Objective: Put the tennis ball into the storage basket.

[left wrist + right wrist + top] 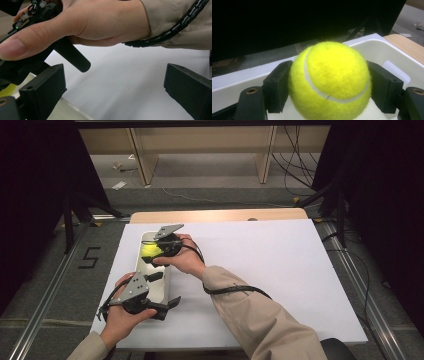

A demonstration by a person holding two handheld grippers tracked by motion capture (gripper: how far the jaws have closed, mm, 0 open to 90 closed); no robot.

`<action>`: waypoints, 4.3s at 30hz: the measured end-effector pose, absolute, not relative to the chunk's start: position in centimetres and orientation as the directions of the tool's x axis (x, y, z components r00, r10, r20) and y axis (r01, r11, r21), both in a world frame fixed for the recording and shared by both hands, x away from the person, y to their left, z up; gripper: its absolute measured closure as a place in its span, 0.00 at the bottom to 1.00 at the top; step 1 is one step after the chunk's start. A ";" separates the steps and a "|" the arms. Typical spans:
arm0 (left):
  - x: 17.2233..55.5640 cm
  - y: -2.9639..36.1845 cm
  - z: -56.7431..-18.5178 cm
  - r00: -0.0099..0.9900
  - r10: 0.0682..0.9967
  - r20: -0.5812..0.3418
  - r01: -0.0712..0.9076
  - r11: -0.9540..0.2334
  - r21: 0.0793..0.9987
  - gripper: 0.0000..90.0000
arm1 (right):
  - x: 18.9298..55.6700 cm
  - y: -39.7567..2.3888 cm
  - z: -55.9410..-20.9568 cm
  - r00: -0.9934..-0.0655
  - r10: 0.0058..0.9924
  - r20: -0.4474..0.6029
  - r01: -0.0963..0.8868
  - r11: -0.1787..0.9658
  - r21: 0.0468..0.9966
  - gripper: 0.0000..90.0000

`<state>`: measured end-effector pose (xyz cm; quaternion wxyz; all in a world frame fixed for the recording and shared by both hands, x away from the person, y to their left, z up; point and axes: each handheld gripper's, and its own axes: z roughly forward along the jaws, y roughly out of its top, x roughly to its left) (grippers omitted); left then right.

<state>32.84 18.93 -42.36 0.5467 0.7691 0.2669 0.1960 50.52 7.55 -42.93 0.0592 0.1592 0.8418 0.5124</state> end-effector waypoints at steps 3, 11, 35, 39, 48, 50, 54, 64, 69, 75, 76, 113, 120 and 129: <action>32.8 18.9 -42.4 0.781 0.625 0.010 0.196 -0.260 0.945 0.04 | 50.6 7.6 -43.0 -0.942 0.328 0.066 0.210 0.425 0.880 0.30; 32.8 18.9 -42.4 0.781 0.624 0.009 0.197 -0.259 0.945 0.04 | 50.6 7.7 -43.1 -0.944 0.323 0.070 0.214 0.437 0.873 0.30; 32.8 18.9 -42.4 0.782 0.624 0.009 0.196 -0.259 0.946 0.04 | 50.7 7.9 -43.6 -0.949 0.310 0.064 0.212 0.472 0.856 0.30; 32.8 18.9 -42.3 0.783 0.622 0.012 0.193 -0.262 0.946 0.04 | 50.6 8.0 -43.7 -0.951 0.304 0.064 0.211 0.480 0.852 0.30; 32.8 18.9 -42.3 0.784 0.621 0.012 0.192 -0.262 0.946 0.04 | 50.7 8.0 -43.8 -0.949 0.306 0.070 0.219 0.487 0.845 0.30; 32.8 18.9 -42.4 0.784 0.621 0.008 0.195 -0.259 0.946 0.04 | 50.7 8.0 -43.8 -0.949 0.307 0.073 0.223 0.488 0.844 0.30; 32.8 18.9 -42.3 0.784 0.621 0.012 0.192 -0.262 0.946 0.04 | 50.7 8.0 -43.9 -0.951 0.299 0.077 0.223 0.494 0.840 0.29; 32.8 18.9 -42.4 0.784 0.621 0.006 0.198 -0.258 0.946 0.04 | 51.0 7.6 -43.3 -0.945 0.312 0.102 0.243 0.455 0.857 0.18; 32.8 18.9 -42.4 0.784 0.621 0.007 0.197 -0.259 0.946 0.04 | 51.0 7.5 -43.2 -0.943 0.316 0.099 0.241 0.449 0.861 0.18; 32.8 18.9 -42.3 0.784 0.620 0.011 0.194 -0.261 0.946 0.04 | 50.9 7.4 -42.8 -0.944 0.315 0.097 0.234 0.436 0.869 0.17; 32.8 18.9 -42.3 0.785 0.620 0.013 0.192 -0.262 0.946 0.04 | 50.9 7.4 -42.7 -0.944 0.316 0.095 0.232 0.429 0.873 0.17; 32.8 18.8 -42.4 0.784 0.621 0.006 0.199 -0.261 0.945 0.04 | 50.2 1.3 -40.5 -0.925 0.375 0.062 0.217 0.386 0.897 0.18; 32.9 18.8 -42.4 0.783 0.621 0.006 0.200 -0.261 0.944 0.04 | 50.2 0.1 -40.3 -0.919 0.390 0.056 0.218 0.385 0.897 0.18; 32.9 18.9 -42.4 0.783 0.621 0.013 0.196 -0.266 0.944 0.04 | 50.0 -1.7 -40.4 -0.910 0.411 0.057 0.226 0.376 0.898 0.19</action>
